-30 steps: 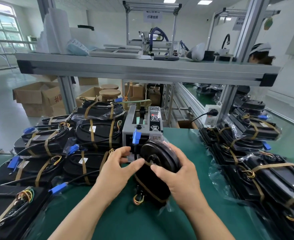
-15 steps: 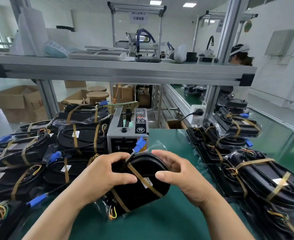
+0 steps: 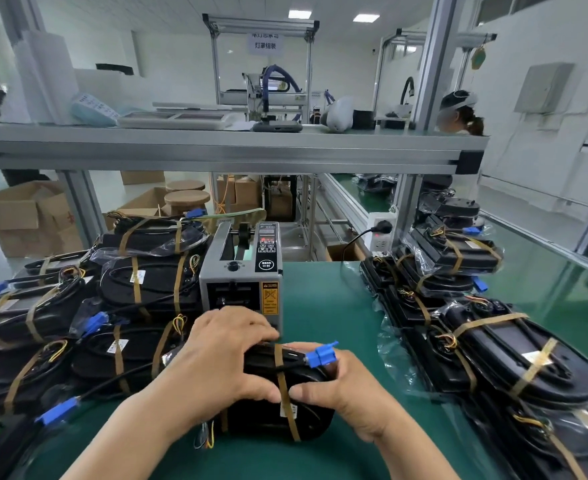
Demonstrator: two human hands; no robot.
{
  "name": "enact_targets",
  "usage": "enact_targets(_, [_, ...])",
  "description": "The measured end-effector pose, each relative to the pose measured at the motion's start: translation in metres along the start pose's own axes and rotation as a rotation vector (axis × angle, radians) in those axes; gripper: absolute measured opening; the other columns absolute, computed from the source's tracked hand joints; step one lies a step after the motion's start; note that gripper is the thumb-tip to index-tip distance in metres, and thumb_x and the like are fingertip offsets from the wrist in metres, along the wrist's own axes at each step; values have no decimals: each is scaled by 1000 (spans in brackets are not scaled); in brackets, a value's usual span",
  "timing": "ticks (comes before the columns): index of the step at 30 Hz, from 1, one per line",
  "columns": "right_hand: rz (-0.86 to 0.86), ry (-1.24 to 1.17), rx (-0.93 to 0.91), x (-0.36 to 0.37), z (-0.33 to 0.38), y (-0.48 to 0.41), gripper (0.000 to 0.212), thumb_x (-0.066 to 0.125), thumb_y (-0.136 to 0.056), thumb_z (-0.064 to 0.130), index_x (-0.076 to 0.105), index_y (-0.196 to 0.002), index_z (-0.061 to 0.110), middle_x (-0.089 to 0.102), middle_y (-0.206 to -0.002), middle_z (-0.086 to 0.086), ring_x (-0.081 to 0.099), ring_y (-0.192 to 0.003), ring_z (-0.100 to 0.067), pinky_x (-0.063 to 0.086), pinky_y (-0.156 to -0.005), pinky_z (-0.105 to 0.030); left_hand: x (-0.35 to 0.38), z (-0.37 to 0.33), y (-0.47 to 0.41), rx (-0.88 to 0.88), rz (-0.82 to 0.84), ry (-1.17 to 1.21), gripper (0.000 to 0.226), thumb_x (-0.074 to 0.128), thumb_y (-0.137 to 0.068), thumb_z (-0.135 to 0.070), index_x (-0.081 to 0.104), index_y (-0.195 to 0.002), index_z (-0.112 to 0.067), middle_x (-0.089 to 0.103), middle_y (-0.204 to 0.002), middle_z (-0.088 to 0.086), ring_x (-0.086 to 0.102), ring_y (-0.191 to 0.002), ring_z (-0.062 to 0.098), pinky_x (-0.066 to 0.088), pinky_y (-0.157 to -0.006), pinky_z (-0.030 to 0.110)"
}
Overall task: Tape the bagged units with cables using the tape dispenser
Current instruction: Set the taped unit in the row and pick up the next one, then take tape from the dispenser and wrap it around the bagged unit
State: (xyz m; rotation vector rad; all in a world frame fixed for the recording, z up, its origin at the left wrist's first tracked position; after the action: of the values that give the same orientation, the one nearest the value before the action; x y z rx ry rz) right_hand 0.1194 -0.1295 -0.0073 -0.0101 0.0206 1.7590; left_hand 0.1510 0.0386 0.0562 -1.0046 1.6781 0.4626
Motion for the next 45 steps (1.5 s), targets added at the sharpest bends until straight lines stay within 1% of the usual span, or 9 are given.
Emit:
enact_targets(5, [-165, -32, -70, -16, -9, 5, 58, 80, -59, 13, 73, -116, 16, 77, -107, -6, 72, -101, -21, 55, -94, -30, -18, 52, 10, -425, -473, 582, 11, 75, -79, -50, 72, -87, -44, 70, -91, -24, 63, -88, -2, 46, -77, 21])
enact_targets(7, [-240, -19, -84, -20, -13, 9, 54, 80, -59, 15, 76, -111, 27, 78, -102, -3, 74, -96, -19, 56, -88, -27, -5, 73, 10, -666, -579, 868, 13, 69, -91, -35, 76, -82, -27, 71, -74, -10, 61, -70, 9, 48, -66, 25])
enact_targets(11, [-306, 112, -113, -20, -18, 15, 53, 81, -56, 23, 75, -107, 35, 78, -99, 10, 73, -92, -8, 52, -79, -15, 29, 85, -6, -916, -484, 1282, 15, 64, -95, -23, 72, -90, -12, 65, -71, -3, 52, -55, 6, 42, -50, 19])
enact_targets(21, [-338, 118, -121, -18, -14, 19, 58, 81, -54, 21, 73, -110, 32, 78, -93, 13, 72, -84, 0, 47, -70, -4, 42, 79, -42, -1068, -372, 1537, 27, 61, -98, -25, 61, -73, -14, 53, -46, -8, 44, -35, 1, 32, -34, 12])
enact_targets(25, [-325, 117, -126, -14, -11, 21, 59, 82, -55, 21, 72, -113, 31, 78, -93, 12, 72, -84, -1, 47, -71, -4, 46, 81, -56, -1074, -419, 1574, 36, 55, -100, -17, 49, -64, -14, 46, -35, -7, 40, -36, 3, 31, -44, 13])
enact_targets(28, [-326, 109, -117, -12, -10, 23, 58, 84, -60, 15, 72, -115, 28, 78, -94, 12, 72, -86, -2, 48, -71, -5, 43, 83, -60, -1099, -497, 1529, 43, 51, -94, -8, 36, -55, -15, 35, -28, -4, 30, -22, 7, 29, -34, 16])
enact_targets(33, [-343, 87, -108, -6, -11, 28, 61, 81, -56, 19, 70, -116, 27, 78, -92, 12, 70, -76, -1, 47, -69, -5, 28, 72, -36, -975, -763, 1523, 20, 69, -84, -9, 56, -69, -14, 50, -41, -7, 42, -34, 4, 36, -39, 19])
enact_targets(39, [-382, 55, -101, 4, -16, 31, 59, 85, -64, 13, 68, -118, 28, 77, -93, 13, 71, -82, 0, 49, -69, -7, 7, 14, 16, -527, -368, 1239, 28, 67, -87, -15, 65, -59, -19, 53, -60, -1, 46, -54, 9, 42, -60, 23])
enact_targets(45, [-381, 85, -106, 15, -15, 36, 57, 80, -60, 29, 68, -116, 36, 76, -96, 14, 71, -85, -2, 50, -74, -12, 18, -20, 30, -480, -295, 1098, 17, 71, -84, -11, 73, -67, -11, 66, -60, -6, 53, -51, -1, 42, -53, 8])
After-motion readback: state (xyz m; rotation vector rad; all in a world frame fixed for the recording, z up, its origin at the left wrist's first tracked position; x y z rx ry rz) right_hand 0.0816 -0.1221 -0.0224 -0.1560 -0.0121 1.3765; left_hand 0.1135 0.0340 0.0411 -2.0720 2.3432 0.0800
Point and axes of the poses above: each hand's wrist, its own y-axis away from the middle knuckle, its own x-axis out of the palm, z = x × y, the point moved 6 cm from there along -y, towards the middle knuckle
